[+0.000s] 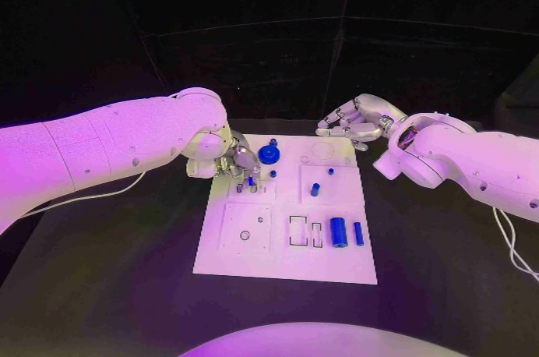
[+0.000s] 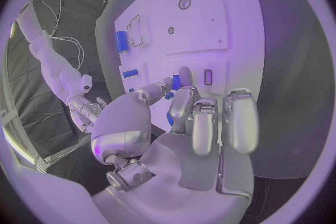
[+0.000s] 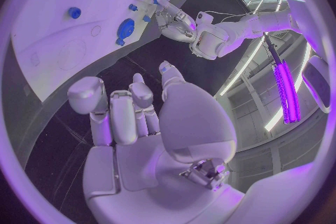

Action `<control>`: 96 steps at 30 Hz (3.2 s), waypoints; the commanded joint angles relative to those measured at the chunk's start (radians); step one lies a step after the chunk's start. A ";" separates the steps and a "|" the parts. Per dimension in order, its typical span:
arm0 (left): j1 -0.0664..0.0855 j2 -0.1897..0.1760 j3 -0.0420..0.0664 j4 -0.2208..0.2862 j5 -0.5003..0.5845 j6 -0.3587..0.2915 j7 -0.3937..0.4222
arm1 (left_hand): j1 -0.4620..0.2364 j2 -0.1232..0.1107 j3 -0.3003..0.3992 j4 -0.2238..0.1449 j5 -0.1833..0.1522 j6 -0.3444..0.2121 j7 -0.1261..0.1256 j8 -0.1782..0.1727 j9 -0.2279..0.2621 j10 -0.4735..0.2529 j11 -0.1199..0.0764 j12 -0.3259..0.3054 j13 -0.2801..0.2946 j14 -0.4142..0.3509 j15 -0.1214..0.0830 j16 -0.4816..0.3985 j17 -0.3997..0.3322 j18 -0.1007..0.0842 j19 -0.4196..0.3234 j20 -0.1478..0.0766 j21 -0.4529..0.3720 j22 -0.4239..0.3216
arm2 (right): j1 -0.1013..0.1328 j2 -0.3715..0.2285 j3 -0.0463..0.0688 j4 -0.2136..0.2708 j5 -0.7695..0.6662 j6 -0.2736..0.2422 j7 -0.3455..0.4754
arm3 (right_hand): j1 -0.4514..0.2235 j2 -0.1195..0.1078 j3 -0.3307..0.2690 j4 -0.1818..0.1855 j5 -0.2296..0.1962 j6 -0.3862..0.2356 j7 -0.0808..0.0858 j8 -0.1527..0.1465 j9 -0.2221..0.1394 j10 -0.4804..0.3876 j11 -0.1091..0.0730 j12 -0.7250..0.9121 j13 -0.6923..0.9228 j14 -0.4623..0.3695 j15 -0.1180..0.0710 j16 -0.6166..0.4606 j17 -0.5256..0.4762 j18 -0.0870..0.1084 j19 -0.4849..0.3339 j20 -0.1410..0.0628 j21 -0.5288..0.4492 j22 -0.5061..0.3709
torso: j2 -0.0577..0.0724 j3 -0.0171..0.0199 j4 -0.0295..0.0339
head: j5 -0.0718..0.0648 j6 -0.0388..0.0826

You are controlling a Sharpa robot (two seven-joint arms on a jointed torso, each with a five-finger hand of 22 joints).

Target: Assemble the parts on the task board

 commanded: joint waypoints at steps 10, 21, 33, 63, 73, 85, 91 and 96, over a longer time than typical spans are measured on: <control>0.024 0.039 -0.001 -0.054 0.033 0.187 -0.019 | -0.020 0.028 0.029 -0.043 -0.001 0.027 -0.009 -0.015 -0.002 0.012 0.002 0.011 0.008 0.106 0.007 0.003 0.263 -0.019 0.051 0.008 0.016 0.112 | 0.002 0.006 0.001 -0.002 0.004 0.005 0.004 | 0.004 0.006 -0.007 -0.002 0.006 0.003 -0.003 0.006 0.001 -0.003 -0.002 0.005 0.000 0.038 -0.004 -0.006 0.000 0.018 -0.003 -0.006 -0.005 -0.001 | 0.000 0.0007 -0.0001 | -0.004 -0.002; 0.038 0.093 -0.024 -0.126 0.041 0.289 -0.026 | -0.023 0.037 0.027 -0.043 -0.001 0.029 -0.009 -0.019 -0.003 0.012 0.002 0.011 0.008 0.106 0.007 0.003 0.263 -0.020 0.053 0.008 0.020 0.117 | 0.002 0.015 0.000 -0.006 0.004 0.006 0.005 | 0.005 0.006 -0.007 -0.002 0.008 0.003 -0.003 0.006 0.001 -0.003 -0.002 0.005 -0.001 0.038 -0.004 -0.006 0.001 0.018 -0.003 -0.006 -0.005 -0.001 | -0.001 0.0013 0.0012 | -0.004 -0.003; 0.039 0.139 -0.037 -0.183 0.041 0.320 -0.029 | -0.027 0.045 0.025 -0.043 -0.005 0.030 -0.008 -0.023 -0.003 0.012 0.002 0.009 0.007 0.106 0.007 0.003 0.263 -0.020 0.053 0.009 0.021 0.118 | 0.002 0.018 0.000 -0.007 0.004 0.005 0.005 | 0.006 0.006 -0.007 -0.002 0.010 0.003 -0.003 0.007 0.001 -0.003 -0.002 0.005 -0.001 0.038 -0.004 -0.006 0.000 0.018 -0.003 -0.006 -0.006 -0.001 | 0.000 -0.0002 0.0012 | -0.003 -0.003; 0.017 0.182 -0.049 -0.250 0.041 0.288 -0.030 | -0.036 0.057 0.017 -0.043 -0.021 0.030 -0.006 -0.030 -0.001 0.009 0.003 0.003 0.002 0.106 0.008 0.003 0.263 -0.019 0.052 0.009 0.020 0.117 | 0.002 0.022 0.000 -0.004 0.004 0.003 0.003 | 0.007 0.007 -0.008 -0.002 0.012 0.003 -0.003 0.007 0.001 -0.004 -0.002 0.005 -0.001 0.038 -0.004 -0.006 0.001 0.018 -0.002 -0.006 -0.006 -0.001 | -0.001 -0.0003 0.0019 | -0.002 -0.014; 0.013 0.183 -0.050 -0.261 0.032 0.282 -0.030 | -0.036 0.057 0.017 -0.043 -0.021 0.030 -0.006 -0.030 -0.001 0.009 0.003 0.003 0.002 0.106 0.008 0.003 0.263 -0.019 0.052 0.009 0.020 0.117 | 0.002 0.023 0.000 -0.005 0.004 0.004 0.004 | 0.007 0.007 -0.008 -0.002 0.012 0.003 -0.003 0.007 0.001 -0.004 -0.002 0.005 -0.001 0.038 -0.004 -0.006 0.001 0.018 -0.002 -0.006 -0.006 -0.001 | -0.001 -0.0004 0.0019 | -0.002 -0.015; 0.009 0.186 -0.050 -0.268 0.030 0.291 -0.031 | -0.036 0.060 0.017 -0.043 -0.022 0.030 -0.006 -0.031 -0.001 0.008 0.003 0.002 0.001 0.106 0.008 0.003 0.263 -0.019 0.052 0.009 0.020 0.118 | 0.002 0.024 0.000 -0.005 0.004 0.004 0.004 | 0.009 0.007 -0.009 -0.001 0.016 0.004 -0.003 0.008 0.001 -0.003 -0.002 0.006 -0.001 0.038 -0.004 -0.006 0.001 0.018 -0.002 -0.006 -0.005 0.000 | -0.001 0.0001 0.0013 | -0.002 -0.016; 0.004 0.188 -0.051 -0.273 0.030 0.295 -0.031 | -0.036 0.061 0.017 -0.043 -0.022 0.029 -0.006 -0.031 -0.001 0.008 0.003 0.001 0.000 0.106 0.008 0.003 0.263 -0.020 0.052 0.009 0.022 0.119 | 0.002 0.023 0.000 -0.005 0.004 0.004 0.004 | 0.009 0.007 -0.009 -0.001 0.016 0.004 -0.003 0.008 0.001 -0.003 -0.002 0.006 -0.001 0.038 -0.004 -0.006 0.001 0.018 -0.002 -0.006 -0.005 0.000 | -0.001 -0.0004 0.0018 | -0.003 -0.017; 0.001 0.190 -0.052 -0.276 0.030 0.293 -0.031 | -0.036 0.061 0.017 -0.043 -0.022 0.029 -0.006 -0.031 -0.001 0.008 0.003 0.001 0.000 0.106 0.008 0.003 0.263 -0.020 0.052 0.009 0.022 0.119 | 0.002 0.023 0.000 -0.004 0.004 0.004 0.004 | 0.009 0.007 -0.009 -0.001 0.016 0.004 -0.003 0.008 0.001 -0.003 -0.002 0.006 -0.001 0.038 -0.004 -0.006 0.001 0.018 -0.002 -0.006 -0.005 0.000 | -0.001 -0.0004 0.0018 | -0.003 -0.016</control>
